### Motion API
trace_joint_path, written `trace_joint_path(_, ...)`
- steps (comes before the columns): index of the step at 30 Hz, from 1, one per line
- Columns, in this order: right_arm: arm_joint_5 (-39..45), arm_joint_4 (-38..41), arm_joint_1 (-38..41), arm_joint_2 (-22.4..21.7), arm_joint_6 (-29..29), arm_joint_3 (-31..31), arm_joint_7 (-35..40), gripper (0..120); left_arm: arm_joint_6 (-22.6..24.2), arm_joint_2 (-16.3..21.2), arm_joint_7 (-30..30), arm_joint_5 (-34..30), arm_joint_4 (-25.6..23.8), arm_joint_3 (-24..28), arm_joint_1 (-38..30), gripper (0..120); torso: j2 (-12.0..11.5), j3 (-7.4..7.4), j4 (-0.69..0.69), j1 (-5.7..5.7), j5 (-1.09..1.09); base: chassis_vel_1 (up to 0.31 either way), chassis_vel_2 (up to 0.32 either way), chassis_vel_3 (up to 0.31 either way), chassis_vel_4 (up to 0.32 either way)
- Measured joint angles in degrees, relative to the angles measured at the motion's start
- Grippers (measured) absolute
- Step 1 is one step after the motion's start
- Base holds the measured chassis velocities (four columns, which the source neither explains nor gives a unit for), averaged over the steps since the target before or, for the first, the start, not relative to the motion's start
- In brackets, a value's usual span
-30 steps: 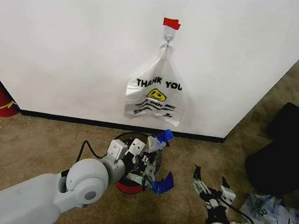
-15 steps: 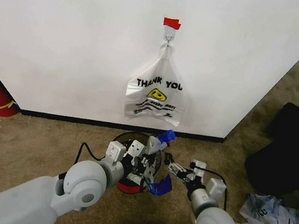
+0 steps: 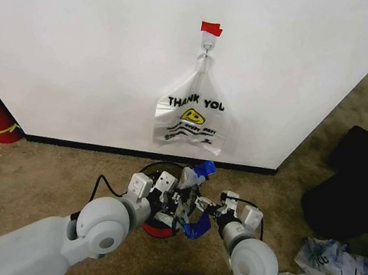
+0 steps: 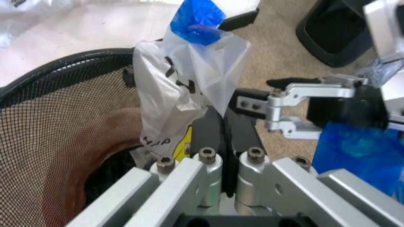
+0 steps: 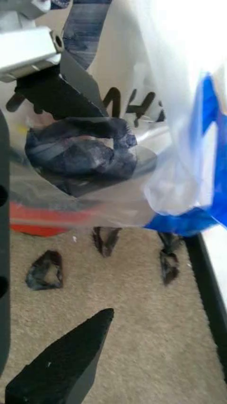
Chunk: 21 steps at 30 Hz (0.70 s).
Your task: Pick up the garbage bag from the wall and place it over the trash bin.
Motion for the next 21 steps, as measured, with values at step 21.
trace_joint_path(21, 6.2, -4.7, 7.2, 3.7, -9.3, -3.9, 13.8, 92, -0.1, 0.3, 0.1, 0.5, -0.4, -1.7, 1.3, 0, 0.0, 0.00, 0.00, -0.01, 0.01, 0.000, 0.000, 0.000, 0.000)
